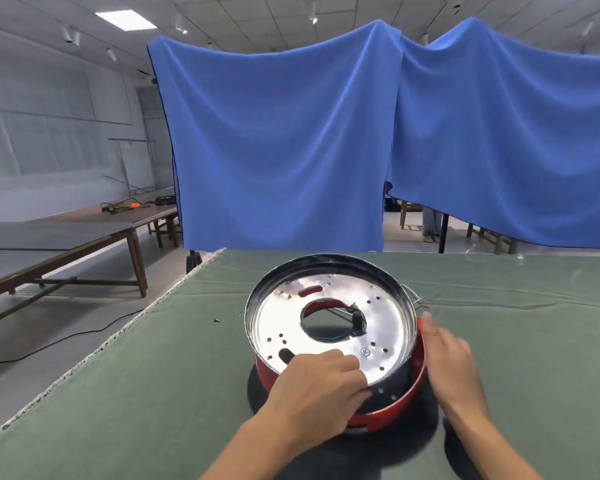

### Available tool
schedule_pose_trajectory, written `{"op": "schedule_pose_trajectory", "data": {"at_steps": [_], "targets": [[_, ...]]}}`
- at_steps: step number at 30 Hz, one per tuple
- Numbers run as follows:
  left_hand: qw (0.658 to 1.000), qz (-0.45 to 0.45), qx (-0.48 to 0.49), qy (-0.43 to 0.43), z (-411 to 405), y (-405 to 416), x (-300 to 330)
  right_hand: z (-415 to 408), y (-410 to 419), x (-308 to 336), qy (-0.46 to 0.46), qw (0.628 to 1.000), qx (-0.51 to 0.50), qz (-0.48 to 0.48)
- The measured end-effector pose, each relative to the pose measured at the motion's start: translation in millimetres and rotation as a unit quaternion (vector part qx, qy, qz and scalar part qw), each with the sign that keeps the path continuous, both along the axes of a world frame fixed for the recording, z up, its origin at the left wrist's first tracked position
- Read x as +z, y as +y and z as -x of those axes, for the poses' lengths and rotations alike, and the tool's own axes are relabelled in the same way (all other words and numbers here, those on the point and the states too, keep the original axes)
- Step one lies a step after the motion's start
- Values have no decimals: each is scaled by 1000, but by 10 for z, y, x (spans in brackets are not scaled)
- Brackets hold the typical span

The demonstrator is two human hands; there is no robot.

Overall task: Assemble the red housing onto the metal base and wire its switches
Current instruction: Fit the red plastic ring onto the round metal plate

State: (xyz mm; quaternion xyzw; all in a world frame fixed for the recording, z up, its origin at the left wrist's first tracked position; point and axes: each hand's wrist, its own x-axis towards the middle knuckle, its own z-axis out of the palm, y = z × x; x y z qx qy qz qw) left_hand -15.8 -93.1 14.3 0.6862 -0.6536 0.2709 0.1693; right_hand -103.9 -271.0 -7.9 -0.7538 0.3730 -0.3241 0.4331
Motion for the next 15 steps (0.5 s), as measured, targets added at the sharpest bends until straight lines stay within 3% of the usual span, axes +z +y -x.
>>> {"op": "schedule_pose_trajectory", "data": {"at_steps": [4, 8, 12, 15], "targets": [[999, 6, -7, -35, -3, 2, -36, 11, 8, 65, -71, 997, -25, -23], [999, 32, -7, -25, -49, 9, -92, 13, 33, 96, -40, 996, -66, 53], [980, 145, -9, 139, -130, 60, -136, -36, 70, 82, -35, 986, -97, 133], [909, 279, 81, 297, -297, 133, -123, -70, 63, 73, -69, 985, -92, 125]]}}
